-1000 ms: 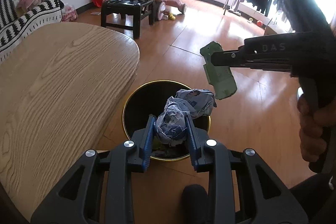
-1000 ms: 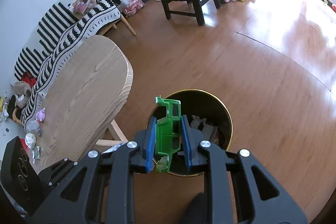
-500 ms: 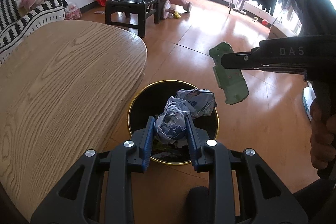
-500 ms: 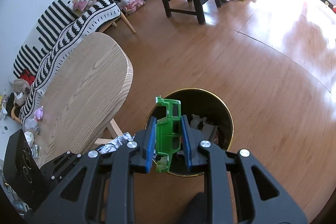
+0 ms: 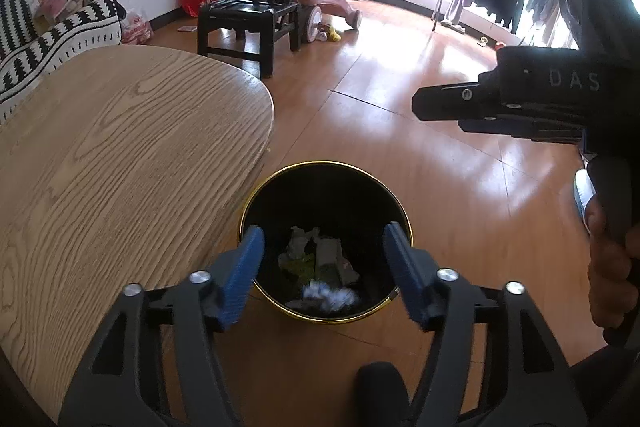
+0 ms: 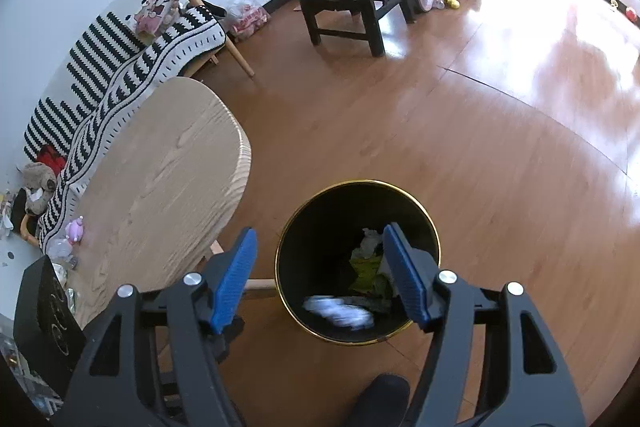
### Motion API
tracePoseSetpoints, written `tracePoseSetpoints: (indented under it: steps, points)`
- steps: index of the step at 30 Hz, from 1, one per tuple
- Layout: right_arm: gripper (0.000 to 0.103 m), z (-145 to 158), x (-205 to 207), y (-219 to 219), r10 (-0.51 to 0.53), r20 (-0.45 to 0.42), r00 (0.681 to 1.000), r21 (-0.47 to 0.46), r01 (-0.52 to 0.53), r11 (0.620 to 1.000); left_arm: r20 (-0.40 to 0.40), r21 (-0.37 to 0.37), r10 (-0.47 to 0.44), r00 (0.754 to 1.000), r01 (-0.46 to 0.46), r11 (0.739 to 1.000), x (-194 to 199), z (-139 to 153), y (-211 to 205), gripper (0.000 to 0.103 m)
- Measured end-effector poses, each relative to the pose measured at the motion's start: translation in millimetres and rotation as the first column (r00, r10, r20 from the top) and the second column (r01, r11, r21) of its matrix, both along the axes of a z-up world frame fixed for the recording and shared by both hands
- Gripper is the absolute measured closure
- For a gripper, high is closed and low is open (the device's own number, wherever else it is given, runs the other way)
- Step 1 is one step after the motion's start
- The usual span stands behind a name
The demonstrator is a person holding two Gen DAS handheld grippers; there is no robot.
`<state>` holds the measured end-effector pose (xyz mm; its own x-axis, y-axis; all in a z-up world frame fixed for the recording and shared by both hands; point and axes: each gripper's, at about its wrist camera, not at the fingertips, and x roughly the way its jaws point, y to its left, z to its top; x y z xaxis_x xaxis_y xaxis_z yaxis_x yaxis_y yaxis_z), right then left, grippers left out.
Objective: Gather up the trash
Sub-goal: 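Carry wrapper and green car over the bin and open both tools, then move both open tools back over the table trash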
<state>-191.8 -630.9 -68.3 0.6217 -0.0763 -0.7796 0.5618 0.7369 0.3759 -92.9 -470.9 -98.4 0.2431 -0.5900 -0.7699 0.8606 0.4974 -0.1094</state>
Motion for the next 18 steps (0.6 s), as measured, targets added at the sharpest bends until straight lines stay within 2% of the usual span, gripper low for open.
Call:
tracePoseSetpoints:
  steps: [1,3,6,11,18]
  points:
    - [0.039,0,0,0,0.0,0.001,1.0,0.001,0.0,1.0,0.0,-0.002,0.001,1.0,-0.001,1.0,0,2,0,0.035]
    - [0.034,4,2,3,0.003,0.01,1.0,-0.002,-0.003,1.0,0.006,-0.009,0.008,1.0,-0.008,1.0,-1,7,3,0.024]
    - [0.029,16,6,11,0.012,0.03,0.999,-0.016,-0.011,1.0,0.025,-0.033,0.038,0.999,-0.038,0.999,1,21,16,0.014]
    - [0.022,36,23,40,0.064,0.067,0.996,-0.042,-0.061,0.997,0.028,-0.062,0.123,0.992,-0.121,0.991,18,44,56,0.01]
    - [0.022,60,78,110,0.204,0.092,0.975,-0.054,-0.199,0.978,0.109,-0.028,0.259,0.96,-0.258,0.966,54,67,159,0.009]
